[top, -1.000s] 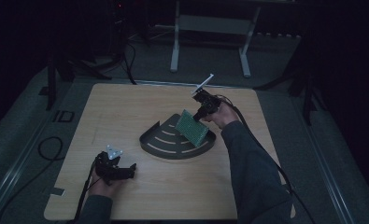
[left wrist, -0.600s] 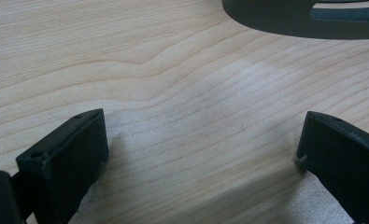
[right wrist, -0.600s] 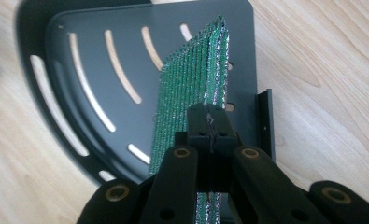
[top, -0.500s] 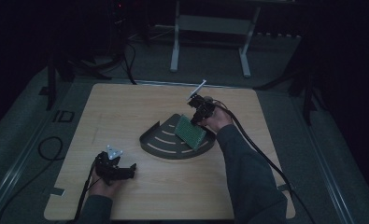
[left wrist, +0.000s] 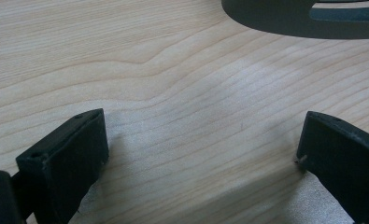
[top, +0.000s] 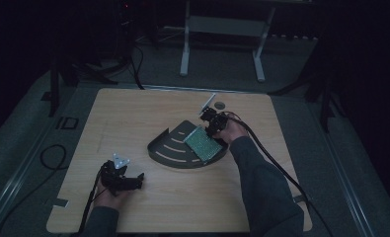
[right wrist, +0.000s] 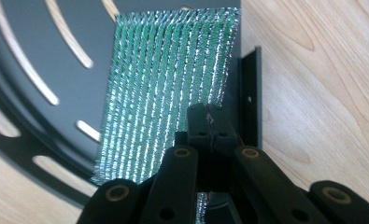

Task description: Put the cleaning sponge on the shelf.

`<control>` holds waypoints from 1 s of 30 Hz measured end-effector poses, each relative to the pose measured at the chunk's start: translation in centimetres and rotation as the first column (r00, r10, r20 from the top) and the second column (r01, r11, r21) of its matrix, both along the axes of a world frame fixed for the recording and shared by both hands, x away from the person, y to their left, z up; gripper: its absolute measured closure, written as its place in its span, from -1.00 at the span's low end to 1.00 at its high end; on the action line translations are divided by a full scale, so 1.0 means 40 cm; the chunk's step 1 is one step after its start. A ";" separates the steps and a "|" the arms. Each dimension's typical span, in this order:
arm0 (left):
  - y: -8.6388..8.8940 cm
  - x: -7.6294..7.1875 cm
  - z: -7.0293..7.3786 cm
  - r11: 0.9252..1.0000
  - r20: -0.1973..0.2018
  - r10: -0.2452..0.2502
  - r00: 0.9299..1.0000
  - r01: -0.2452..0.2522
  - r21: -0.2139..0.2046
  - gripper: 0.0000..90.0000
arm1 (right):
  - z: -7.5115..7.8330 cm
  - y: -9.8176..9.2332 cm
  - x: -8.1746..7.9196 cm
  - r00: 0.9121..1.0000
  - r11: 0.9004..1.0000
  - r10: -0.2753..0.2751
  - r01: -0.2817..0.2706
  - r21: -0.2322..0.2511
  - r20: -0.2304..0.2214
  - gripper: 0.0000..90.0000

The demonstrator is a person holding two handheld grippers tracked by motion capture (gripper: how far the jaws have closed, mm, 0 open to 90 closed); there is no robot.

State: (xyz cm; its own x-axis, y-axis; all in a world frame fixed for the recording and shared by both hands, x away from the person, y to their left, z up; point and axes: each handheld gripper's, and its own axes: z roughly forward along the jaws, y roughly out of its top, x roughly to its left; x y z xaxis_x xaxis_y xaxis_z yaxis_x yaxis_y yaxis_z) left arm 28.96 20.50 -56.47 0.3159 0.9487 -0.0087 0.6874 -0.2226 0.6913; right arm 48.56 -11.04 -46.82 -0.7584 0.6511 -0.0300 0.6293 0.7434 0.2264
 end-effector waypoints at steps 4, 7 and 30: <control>0.000 0.000 0.000 1.000 -0.001 -0.002 1.000 0.002 0.002 -0.95 | -0.012 -0.022 0.008 1.000 1.000 -0.007 0.007 -0.019 0.001 1.00; 0.000 0.000 0.000 1.000 -0.001 -0.001 1.000 0.001 0.001 -0.95 | -0.016 -0.036 0.013 1.000 1.000 -0.007 0.007 -0.021 0.002 1.00; 0.000 0.000 0.000 1.000 -0.002 -0.001 1.000 0.001 0.001 -0.95 | 0.035 -0.132 -0.081 0.995 0.979 -0.059 0.041 0.199 0.083 0.71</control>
State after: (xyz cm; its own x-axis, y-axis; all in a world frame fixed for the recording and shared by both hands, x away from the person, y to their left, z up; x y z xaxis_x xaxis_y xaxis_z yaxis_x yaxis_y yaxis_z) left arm 28.95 20.51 -56.45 0.3168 0.9485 -0.0082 0.6883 -0.2240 0.6899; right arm 45.31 -16.33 -45.44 -0.7249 0.6878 0.0373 0.6355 0.6470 0.4213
